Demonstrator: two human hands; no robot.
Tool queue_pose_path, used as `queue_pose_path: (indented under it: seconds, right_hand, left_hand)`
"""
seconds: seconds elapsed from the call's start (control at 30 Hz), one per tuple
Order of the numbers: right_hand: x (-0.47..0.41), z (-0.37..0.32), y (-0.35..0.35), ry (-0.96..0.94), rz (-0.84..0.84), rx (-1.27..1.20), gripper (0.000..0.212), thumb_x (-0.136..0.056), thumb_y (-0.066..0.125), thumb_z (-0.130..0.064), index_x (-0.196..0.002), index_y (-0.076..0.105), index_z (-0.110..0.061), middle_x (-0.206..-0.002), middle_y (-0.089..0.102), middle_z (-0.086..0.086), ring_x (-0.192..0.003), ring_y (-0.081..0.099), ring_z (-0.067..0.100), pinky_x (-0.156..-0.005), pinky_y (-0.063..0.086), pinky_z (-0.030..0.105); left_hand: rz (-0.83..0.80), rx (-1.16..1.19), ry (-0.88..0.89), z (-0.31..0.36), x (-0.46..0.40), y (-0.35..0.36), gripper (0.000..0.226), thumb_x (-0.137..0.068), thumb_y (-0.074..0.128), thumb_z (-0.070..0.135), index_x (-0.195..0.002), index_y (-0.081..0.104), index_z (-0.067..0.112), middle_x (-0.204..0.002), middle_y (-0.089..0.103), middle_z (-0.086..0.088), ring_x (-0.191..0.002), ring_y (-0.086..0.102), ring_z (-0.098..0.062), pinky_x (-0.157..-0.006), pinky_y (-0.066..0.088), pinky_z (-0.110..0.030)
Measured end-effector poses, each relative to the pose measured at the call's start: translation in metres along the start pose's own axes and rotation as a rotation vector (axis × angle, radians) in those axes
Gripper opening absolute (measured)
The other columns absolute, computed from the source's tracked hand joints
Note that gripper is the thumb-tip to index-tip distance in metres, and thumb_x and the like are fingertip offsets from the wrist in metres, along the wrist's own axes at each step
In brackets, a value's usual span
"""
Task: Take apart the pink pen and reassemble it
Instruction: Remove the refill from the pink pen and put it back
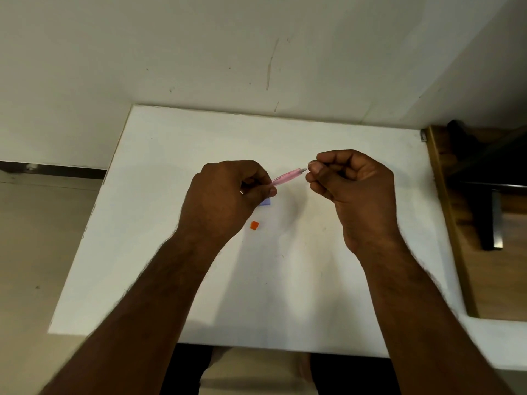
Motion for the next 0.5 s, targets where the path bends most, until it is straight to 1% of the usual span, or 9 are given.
queue_pose_path:
  seconds: [0.2,0.37,0.43,0.5]
  right_hand:
    - [0.0003,0.0025,0.0053,-0.007,-0.044,0.019,0.015,-0.084,0.076,0.001,-0.092,0.076,-0.012,-0.088,0.079,0.012,-0.078,0.077,0.024,-0.071,0.06,0.03]
    - [0.0003,0.0018,0.0068,-0.034,-0.059,0.045,0.014,-0.084,0.076,0.0,-0.091,0.075,-0.012,-0.084,0.079,0.007,-0.076,0.077,0.024,-0.07,0.06,0.03]
    - [0.0002,0.0011,0.0069,-0.058,-0.061,0.11,0.013,-0.085,0.076,-0.001,-0.09,0.075,-0.013,-0.084,0.079,0.009,-0.077,0.078,0.026,-0.071,0.06,0.033]
    - [-0.0001,0.0015,0.0071,-0.055,-0.067,0.118,0.013,-0.085,0.076,-0.001,-0.091,0.074,-0.012,-0.085,0.079,0.012,-0.077,0.078,0.027,-0.07,0.061,0.033]
  left_hand:
    - [-0.007,-0.017,0.001,0.001,0.0,0.0005,0.01,-0.082,0.078,0.037,-0.082,0.076,0.028,-0.068,0.072,0.02,-0.077,0.066,0.004,-0.068,0.047,-0.017]
    - [-0.022,-0.025,0.002,0.0033,0.0007,0.0006,0.009,-0.083,0.077,0.035,-0.083,0.076,0.026,-0.07,0.074,0.017,-0.071,0.068,0.001,-0.069,0.05,-0.022]
    - [-0.029,-0.027,0.003,0.0055,0.0009,0.0021,0.009,-0.084,0.077,0.036,-0.082,0.076,0.027,-0.071,0.075,0.015,-0.07,0.068,0.0,-0.069,0.05,-0.023]
    - [-0.029,-0.034,-0.001,0.0059,0.0007,0.0023,0.011,-0.085,0.076,0.036,-0.083,0.076,0.026,-0.072,0.075,0.014,-0.071,0.068,-0.003,-0.069,0.052,-0.025]
Point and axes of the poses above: each hand's wrist, its own x-axis away from the middle knuckle, its own y-axis out of the palm, z = x × y, the point moved 7 cm from there along -x, towards the middle knuckle
